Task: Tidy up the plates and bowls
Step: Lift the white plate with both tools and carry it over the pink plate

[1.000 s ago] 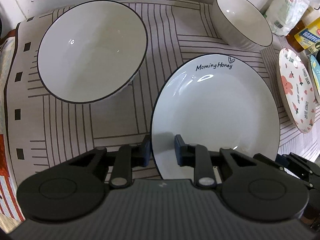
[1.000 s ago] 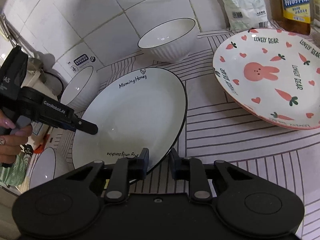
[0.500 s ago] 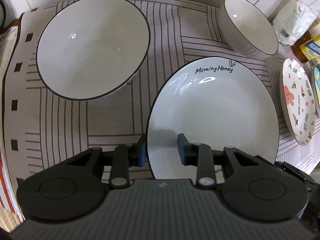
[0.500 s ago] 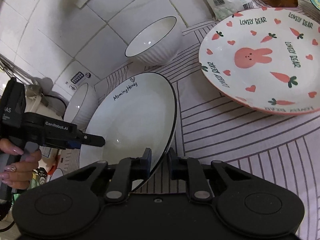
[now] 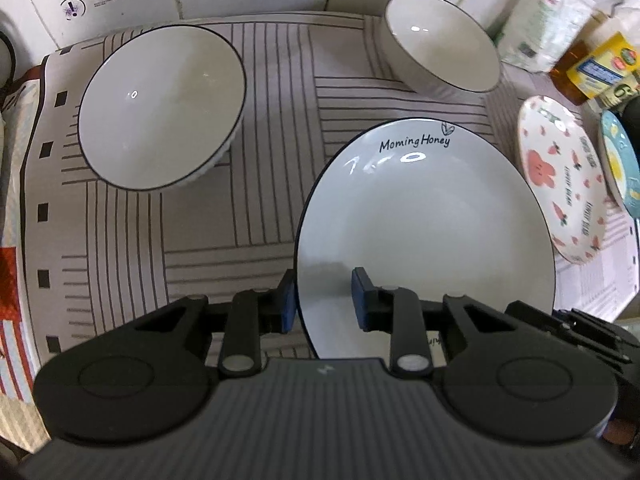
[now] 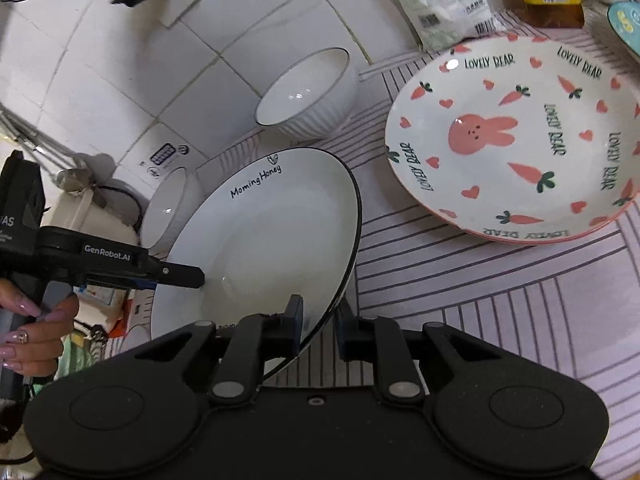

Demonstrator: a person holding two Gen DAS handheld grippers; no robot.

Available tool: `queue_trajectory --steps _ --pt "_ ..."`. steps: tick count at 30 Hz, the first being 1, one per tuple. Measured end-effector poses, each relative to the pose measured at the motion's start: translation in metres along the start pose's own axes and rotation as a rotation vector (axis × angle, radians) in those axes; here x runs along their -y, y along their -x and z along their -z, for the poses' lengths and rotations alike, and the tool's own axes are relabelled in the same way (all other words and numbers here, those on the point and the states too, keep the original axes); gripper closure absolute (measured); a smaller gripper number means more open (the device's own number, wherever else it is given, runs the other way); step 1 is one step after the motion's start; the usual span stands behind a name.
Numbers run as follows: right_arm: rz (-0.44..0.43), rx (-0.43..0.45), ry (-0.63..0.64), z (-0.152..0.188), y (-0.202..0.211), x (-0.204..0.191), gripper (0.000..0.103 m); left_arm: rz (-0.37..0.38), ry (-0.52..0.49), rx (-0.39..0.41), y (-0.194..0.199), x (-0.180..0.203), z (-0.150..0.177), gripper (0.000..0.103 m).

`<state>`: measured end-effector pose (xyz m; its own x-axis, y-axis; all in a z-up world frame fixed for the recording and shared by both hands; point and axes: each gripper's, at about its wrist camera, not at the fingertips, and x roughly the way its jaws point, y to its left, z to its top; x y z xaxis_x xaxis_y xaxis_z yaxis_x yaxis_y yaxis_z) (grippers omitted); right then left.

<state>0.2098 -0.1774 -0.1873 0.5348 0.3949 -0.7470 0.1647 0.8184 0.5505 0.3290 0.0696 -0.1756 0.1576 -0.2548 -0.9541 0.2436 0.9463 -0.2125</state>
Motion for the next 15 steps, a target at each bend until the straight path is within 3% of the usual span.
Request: queue_trajectory --steps 15 --pt "-0.015 0.098 0.044 -0.01 0.089 0.004 0.081 0.061 -0.078 0.076 0.06 0.063 0.012 0.077"
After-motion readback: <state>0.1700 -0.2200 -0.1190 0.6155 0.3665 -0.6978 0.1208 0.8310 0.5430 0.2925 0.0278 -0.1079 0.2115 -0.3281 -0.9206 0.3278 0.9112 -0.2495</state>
